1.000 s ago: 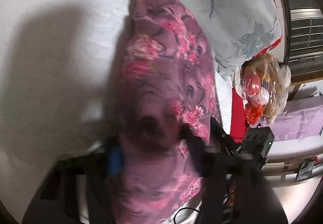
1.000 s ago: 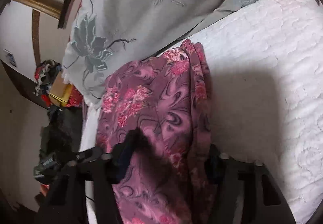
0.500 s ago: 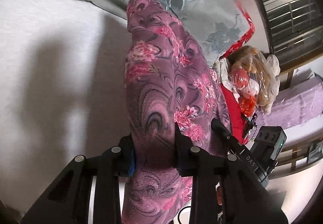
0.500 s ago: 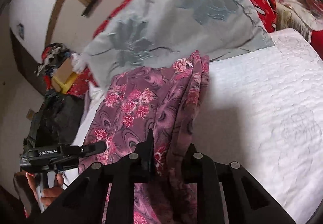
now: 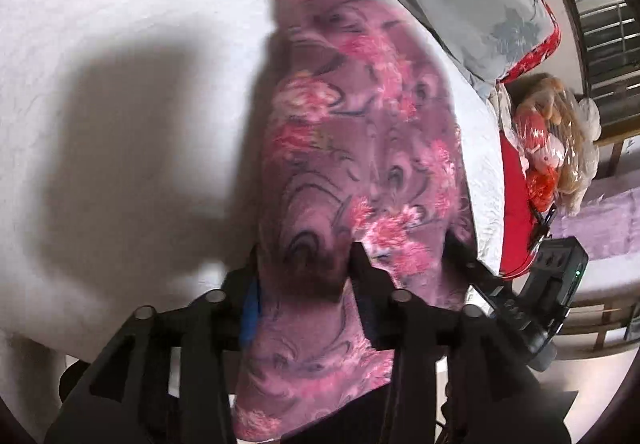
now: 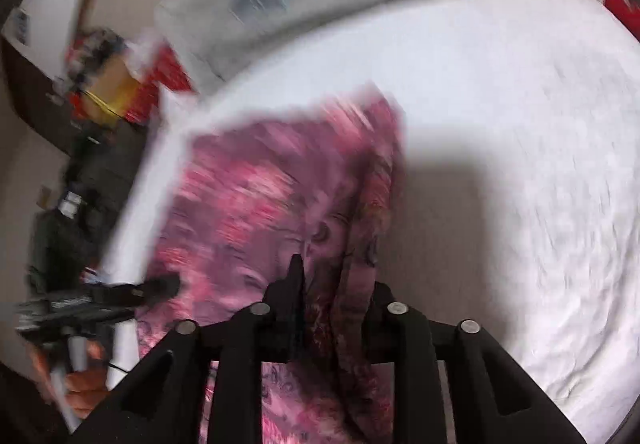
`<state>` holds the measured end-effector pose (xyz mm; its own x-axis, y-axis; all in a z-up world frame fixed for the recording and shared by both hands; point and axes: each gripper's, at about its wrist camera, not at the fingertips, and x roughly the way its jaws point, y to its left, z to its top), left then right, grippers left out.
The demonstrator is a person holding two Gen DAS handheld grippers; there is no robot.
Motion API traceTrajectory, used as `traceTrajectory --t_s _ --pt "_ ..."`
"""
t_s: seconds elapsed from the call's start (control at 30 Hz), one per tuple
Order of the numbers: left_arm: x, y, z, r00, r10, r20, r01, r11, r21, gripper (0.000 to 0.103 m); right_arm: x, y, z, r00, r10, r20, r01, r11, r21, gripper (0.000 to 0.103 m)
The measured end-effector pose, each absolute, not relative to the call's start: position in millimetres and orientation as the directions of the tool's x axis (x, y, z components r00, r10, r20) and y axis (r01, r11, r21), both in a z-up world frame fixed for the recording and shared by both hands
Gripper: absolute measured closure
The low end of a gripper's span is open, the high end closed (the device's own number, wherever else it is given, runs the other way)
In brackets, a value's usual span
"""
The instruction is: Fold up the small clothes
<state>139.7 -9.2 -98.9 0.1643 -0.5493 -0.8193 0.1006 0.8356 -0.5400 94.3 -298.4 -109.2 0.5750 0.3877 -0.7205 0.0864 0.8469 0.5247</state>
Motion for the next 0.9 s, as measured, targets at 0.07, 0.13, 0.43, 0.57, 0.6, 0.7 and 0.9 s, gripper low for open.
traceTrajectory --t_s 0.07,0.13,0.43,0.57,0.6,0.7,0.9 --pt "141.4 -2.1 -90.0 0.175 -0.569 -0.804 0.107 0.822 -0.559 0.064 89.8 -311.3 -102.1 0.588 0.389 -0.709 0.107 0.832 0.545 0.068" --pt "145.6 -2.2 -71.3 0.232 -0.566 -0.791 0.136 0.824 -0.55 0.066 88.1 -321.3 -82.6 0.633 0.317 -0.707 0.119 0.862 0.493 0.067" --pt "215.4 -82.0 -45.5 0.405 -0.368 -0.837 0.274 0.922 -0.273 0.064 147.1 -276.0 -55.5 0.684 0.319 -0.657 -0.068 0.924 0.377 0.069" --pt "253.4 -91.8 -88.5 0.348 -0.241 -0.906 0.218 0.961 -0.172 0.055 181.1 -276.1 -96.2 0.613 0.233 -0.755 -0.002 0.956 0.294 0.074" --pt "257.5 -89.5 -90.4 0.353 -0.247 -0.902 0.203 0.962 -0.184 0.054 182.5 -279.8 -99.4 0.624 0.246 -0.742 -0.007 0.951 0.31 0.075" --pt "260.9 -88.3 -79.8 0.335 -0.263 -0.905 0.219 0.956 -0.197 0.055 187.4 -286.7 -90.3 0.614 0.264 -0.744 -0.016 0.946 0.323 0.077" --pt "205.9 -39.5 -47.7 0.392 -0.346 -0.852 0.281 0.927 -0.247 0.052 135.3 -292.9 -51.1 0.604 0.403 -0.687 -0.19 0.911 0.367 0.07"
